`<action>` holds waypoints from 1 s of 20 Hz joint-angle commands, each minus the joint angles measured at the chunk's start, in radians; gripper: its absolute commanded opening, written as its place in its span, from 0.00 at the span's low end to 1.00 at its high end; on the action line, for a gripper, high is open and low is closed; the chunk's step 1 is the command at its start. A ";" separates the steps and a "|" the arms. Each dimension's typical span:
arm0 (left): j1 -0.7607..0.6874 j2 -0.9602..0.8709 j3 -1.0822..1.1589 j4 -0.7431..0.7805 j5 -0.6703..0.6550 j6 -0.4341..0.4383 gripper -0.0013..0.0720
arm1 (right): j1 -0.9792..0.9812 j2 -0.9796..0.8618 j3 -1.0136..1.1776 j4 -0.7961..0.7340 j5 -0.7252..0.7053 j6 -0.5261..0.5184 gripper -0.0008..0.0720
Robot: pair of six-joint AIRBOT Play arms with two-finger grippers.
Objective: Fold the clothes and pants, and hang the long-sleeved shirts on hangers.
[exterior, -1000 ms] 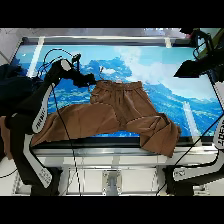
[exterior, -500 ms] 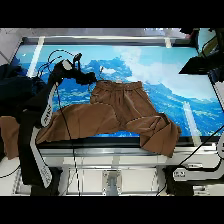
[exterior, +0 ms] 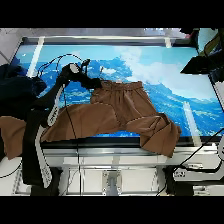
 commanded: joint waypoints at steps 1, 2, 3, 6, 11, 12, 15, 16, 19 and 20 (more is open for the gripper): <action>-0.013 -0.006 0.002 -0.004 0.035 0.004 0.68 | 0.000 0.000 0.001 0.000 0.000 -0.001 0.52; -0.013 -0.006 0.002 -0.003 0.034 0.004 0.64 | 0.000 0.000 0.001 0.000 0.000 -0.002 0.52; -0.013 -0.006 0.002 -0.003 0.032 0.004 0.59 | 0.000 0.000 0.001 0.000 0.000 -0.004 0.52; -0.016 -0.006 0.002 -0.003 0.032 0.008 0.05 | 0.000 0.000 0.001 0.000 0.000 -0.022 0.52; -0.008 0.037 0.010 0.021 0.037 0.016 0.04 | -0.016 -0.002 -0.048 -0.100 0.001 -0.056 0.51; 0.003 0.067 0.010 0.058 0.044 0.015 0.04 | -0.039 0.000 -0.105 -0.109 0.008 -0.056 0.51; 0.050 0.162 0.009 0.192 0.039 -0.002 0.04 | -0.156 0.030 -0.429 -0.096 0.024 -0.056 0.52; 0.066 0.187 0.009 0.204 0.039 -0.004 0.04 | -0.195 0.045 -0.555 -0.076 0.015 -0.054 0.62; 0.107 0.239 0.009 0.203 0.039 -0.013 0.04 | -0.256 0.063 -0.895 0.058 -0.082 -0.058 0.77; 0.114 0.251 0.009 0.203 0.038 -0.032 0.04 | -0.249 0.063 -0.969 0.084 -0.161 -0.085 0.77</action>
